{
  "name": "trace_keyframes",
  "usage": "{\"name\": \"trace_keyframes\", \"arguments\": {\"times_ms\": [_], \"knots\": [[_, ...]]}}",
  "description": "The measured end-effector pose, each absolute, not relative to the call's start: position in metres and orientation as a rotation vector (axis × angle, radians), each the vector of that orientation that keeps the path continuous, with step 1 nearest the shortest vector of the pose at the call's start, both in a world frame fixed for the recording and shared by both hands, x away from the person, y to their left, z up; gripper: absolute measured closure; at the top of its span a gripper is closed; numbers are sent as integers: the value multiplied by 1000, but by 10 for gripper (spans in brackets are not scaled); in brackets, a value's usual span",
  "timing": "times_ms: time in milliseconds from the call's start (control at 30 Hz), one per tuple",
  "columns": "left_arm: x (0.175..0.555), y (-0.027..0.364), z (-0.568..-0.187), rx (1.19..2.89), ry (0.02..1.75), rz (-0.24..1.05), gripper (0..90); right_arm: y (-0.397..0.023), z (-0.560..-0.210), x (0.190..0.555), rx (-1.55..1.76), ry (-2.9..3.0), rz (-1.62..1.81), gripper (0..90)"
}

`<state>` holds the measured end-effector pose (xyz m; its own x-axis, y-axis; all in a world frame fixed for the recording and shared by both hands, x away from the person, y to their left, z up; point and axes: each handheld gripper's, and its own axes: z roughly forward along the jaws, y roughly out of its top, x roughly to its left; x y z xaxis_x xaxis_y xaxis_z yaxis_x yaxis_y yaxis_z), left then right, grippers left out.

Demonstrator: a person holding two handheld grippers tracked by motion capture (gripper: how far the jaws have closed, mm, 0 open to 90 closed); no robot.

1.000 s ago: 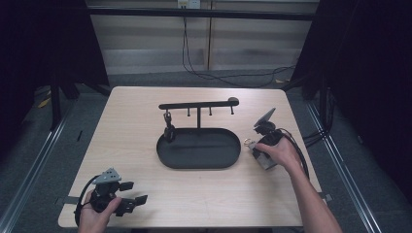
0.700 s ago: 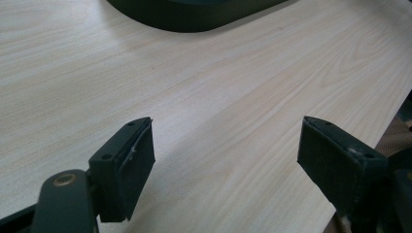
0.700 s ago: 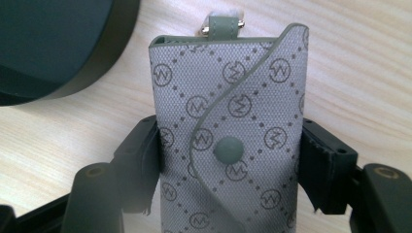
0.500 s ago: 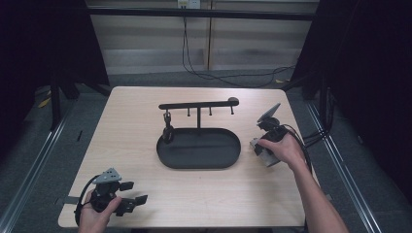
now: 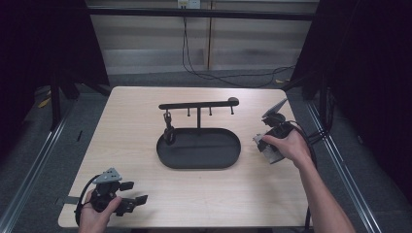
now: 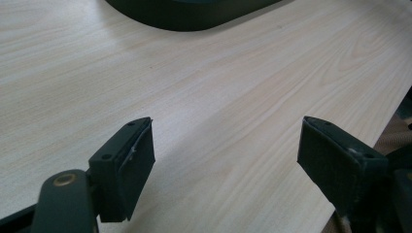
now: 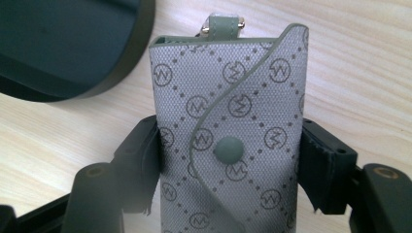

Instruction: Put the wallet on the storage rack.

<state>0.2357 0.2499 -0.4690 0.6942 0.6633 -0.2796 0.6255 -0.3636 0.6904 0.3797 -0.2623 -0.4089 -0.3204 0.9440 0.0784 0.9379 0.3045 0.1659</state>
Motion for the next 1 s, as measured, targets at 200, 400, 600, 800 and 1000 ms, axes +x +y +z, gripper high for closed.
{"name": "trace_keyframes", "arguments": {"times_ms": [200, 400, 600, 800, 1000], "knots": [[235, 249, -468, 2098, 971, 59, 211, -265, -397, 380, 1813, 2506, 294, 326], [234, 248, -467, 2094, 959, 72, 211, -263, -382, 381, 1811, 2491, 314, 327], [232, 249, -463, 2059, 935, 50, 212, -256, -372, 380, 1784, 2496, 343, 327], [232, 250, -463, 2066, 934, 77, 212, -249, -368, 382, 1802, 2499, 431, 327], [232, 249, -463, 2072, 932, 79, 212, -244, -366, 385, 1830, 2499, 523, 327]]}}
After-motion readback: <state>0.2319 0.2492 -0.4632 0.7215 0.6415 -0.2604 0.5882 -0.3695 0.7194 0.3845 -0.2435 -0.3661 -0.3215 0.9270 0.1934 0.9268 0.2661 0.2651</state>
